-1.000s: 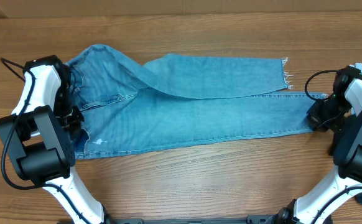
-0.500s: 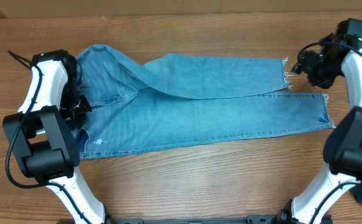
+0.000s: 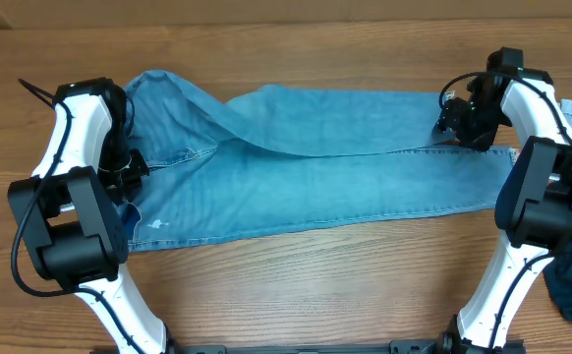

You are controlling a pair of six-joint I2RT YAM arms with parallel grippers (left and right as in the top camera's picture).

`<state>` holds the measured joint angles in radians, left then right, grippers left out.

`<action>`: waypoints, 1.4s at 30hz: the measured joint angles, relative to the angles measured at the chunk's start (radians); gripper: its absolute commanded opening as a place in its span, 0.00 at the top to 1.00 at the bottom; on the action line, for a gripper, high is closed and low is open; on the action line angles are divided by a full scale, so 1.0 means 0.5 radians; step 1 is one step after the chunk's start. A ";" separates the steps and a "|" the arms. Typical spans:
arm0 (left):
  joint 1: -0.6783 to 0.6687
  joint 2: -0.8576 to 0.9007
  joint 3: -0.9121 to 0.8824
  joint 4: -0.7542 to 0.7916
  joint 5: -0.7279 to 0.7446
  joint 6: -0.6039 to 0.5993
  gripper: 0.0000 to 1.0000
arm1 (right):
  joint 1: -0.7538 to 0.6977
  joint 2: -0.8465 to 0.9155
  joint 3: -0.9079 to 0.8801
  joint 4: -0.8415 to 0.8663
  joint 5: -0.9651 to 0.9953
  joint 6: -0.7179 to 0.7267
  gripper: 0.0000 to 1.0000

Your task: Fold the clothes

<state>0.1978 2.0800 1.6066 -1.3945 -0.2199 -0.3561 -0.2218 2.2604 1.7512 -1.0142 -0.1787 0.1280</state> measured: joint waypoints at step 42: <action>0.000 0.000 0.002 0.009 0.008 0.106 0.76 | -0.153 -1.364 0.171 -0.333 0.359 0.642 0.78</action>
<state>0.1978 2.0800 1.6073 -1.3899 -0.2161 -0.3031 -0.2985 1.5784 1.8366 -1.1805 0.0010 0.4488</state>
